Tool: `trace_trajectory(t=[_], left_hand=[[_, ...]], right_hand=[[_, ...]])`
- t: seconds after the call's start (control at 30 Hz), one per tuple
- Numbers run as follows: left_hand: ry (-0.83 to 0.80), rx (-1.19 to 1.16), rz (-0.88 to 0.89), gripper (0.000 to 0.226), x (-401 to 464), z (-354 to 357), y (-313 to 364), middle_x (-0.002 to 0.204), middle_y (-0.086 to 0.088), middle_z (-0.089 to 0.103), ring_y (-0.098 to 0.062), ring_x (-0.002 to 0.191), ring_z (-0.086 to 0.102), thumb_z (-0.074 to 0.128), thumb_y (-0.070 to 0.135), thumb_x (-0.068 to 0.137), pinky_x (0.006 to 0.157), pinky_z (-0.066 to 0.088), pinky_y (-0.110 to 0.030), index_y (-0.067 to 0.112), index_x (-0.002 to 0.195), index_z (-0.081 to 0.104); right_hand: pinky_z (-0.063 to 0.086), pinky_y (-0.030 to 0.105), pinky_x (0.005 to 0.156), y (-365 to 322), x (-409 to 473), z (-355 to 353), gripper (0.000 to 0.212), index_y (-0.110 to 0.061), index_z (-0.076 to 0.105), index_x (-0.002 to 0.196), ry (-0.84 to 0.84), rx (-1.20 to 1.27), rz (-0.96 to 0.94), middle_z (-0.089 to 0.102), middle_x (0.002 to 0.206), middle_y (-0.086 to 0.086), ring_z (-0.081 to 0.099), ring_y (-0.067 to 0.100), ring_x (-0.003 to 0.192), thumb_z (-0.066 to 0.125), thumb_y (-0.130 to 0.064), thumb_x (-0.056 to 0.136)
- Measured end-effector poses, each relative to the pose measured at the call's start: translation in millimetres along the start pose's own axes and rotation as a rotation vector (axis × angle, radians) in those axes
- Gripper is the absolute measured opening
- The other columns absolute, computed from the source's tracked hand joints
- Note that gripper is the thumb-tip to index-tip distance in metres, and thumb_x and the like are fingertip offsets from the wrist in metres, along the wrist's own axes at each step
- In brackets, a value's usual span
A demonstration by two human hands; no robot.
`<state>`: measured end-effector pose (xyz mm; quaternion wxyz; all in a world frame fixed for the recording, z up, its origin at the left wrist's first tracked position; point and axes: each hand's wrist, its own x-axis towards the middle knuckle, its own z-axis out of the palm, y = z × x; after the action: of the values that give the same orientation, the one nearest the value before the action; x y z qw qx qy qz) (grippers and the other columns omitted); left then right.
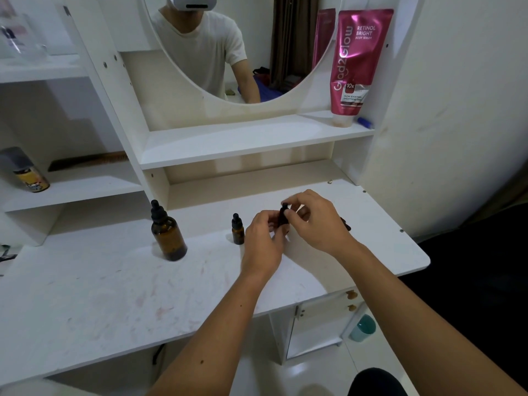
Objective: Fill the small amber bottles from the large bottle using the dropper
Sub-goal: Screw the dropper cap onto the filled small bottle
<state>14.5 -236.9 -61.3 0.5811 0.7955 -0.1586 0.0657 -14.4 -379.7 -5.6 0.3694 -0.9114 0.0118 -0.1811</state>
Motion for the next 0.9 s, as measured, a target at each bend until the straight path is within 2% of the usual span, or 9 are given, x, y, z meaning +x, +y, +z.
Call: trace_trajectory(t=[0.1,0.2,0.3,0.37,0.53,0.67,0.73,0.8,0.9], left_hand=[[0.001,-0.018,-0.008,0.018,-0.3,0.2,0.5,0.11,0.01,0.069,0.001,0.1,0.065,0.069,0.012,0.099,0.089,0.054,-0.015,0.02,0.116,0.068],[0.002,-0.01,-0.007,0.019,0.0,0.2,0.1,0.112,0.01,0.07,0.001,0.102,0.065,0.069,0.013,0.099,0.09,0.054,-0.016,0.019,0.118,0.068],[0.003,-0.003,-0.005,0.019,0.4,-0.2,0.2,0.112,0.009,0.069,0.0,0.101,0.065,0.069,0.015,0.1,0.089,0.053,-0.014,0.019,0.118,0.068],[0.004,-0.015,-0.008,0.018,0.3,0.1,-0.7,0.111,0.006,0.07,0.0,0.099,0.066,0.068,0.011,0.099,0.089,0.054,-0.015,0.018,0.116,0.068],[0.003,0.007,-0.001,0.02,1.0,0.1,-2.0,0.114,0.008,0.069,-0.002,0.104,0.065,0.069,0.015,0.099,0.092,0.054,-0.017,0.018,0.119,0.067],[0.002,0.027,-0.003,0.02,1.2,0.5,-1.7,0.113,0.007,0.069,-0.003,0.102,0.065,0.069,0.015,0.099,0.09,0.054,-0.018,0.017,0.118,0.066],[0.003,0.036,-0.004,0.019,1.6,0.7,-1.0,0.112,0.006,0.068,-0.003,0.101,0.066,0.068,0.014,0.099,0.089,0.055,-0.018,0.017,0.118,0.066],[0.005,0.042,-0.003,0.018,1.4,0.6,-0.1,0.111,0.006,0.068,-0.003,0.1,0.067,0.067,0.013,0.1,0.089,0.056,-0.018,0.017,0.117,0.066],[0.006,0.05,0.007,0.02,1.0,0.2,-0.3,0.11,0.006,0.068,-0.002,0.098,0.066,0.066,0.006,0.098,0.088,0.055,-0.018,0.016,0.115,0.066]], right_hand=[[0.052,0.023,0.074,-0.6,1.6,-0.2,0.021,-0.02,0.071,0.1,0.046,-0.032,0.048,0.065,0.096,-0.004,0.064,0.01,0.075,0.077,-0.038,0.092],[0.047,0.016,0.074,-2.3,2.8,-1.8,0.016,-0.024,0.074,0.11,0.017,0.035,0.062,0.065,0.105,-0.006,0.066,0.005,0.076,0.073,-0.031,0.095],[0.049,0.021,0.077,-4.4,3.9,-1.8,0.013,-0.023,0.075,0.105,-0.007,-0.008,0.055,0.065,0.103,-0.004,0.066,0.008,0.076,0.074,-0.03,0.094],[0.049,0.021,0.073,-4.4,4.3,-2.8,0.022,-0.021,0.071,0.103,0.02,-0.021,0.081,0.064,0.1,-0.004,0.065,0.009,0.073,0.079,-0.036,0.09],[0.057,0.028,0.089,-0.2,6.8,-9.8,0.025,-0.026,0.073,0.123,-0.156,0.013,-0.014,0.063,0.111,-0.004,0.07,0.013,0.085,0.069,-0.022,0.099],[0.056,0.029,0.085,1.7,12.2,-5.9,0.011,-0.021,0.076,0.107,-0.138,-0.002,-0.018,0.069,0.106,-0.003,0.068,0.012,0.085,0.073,-0.021,0.096],[0.052,0.023,0.077,1.7,12.3,-1.1,0.008,-0.02,0.073,0.1,-0.11,-0.012,0.004,0.071,0.101,-0.003,0.068,0.01,0.083,0.076,-0.025,0.094],[0.048,0.017,0.07,2.9,11.9,3.2,0.014,-0.02,0.071,0.094,-0.068,-0.003,0.041,0.072,0.094,-0.004,0.068,0.009,0.079,0.079,-0.03,0.091],[0.047,0.017,0.068,3.0,11.2,6.7,0.023,-0.015,0.071,0.09,-0.019,0.018,0.089,0.072,0.085,-0.002,0.066,0.01,0.076,0.083,-0.034,0.088]])
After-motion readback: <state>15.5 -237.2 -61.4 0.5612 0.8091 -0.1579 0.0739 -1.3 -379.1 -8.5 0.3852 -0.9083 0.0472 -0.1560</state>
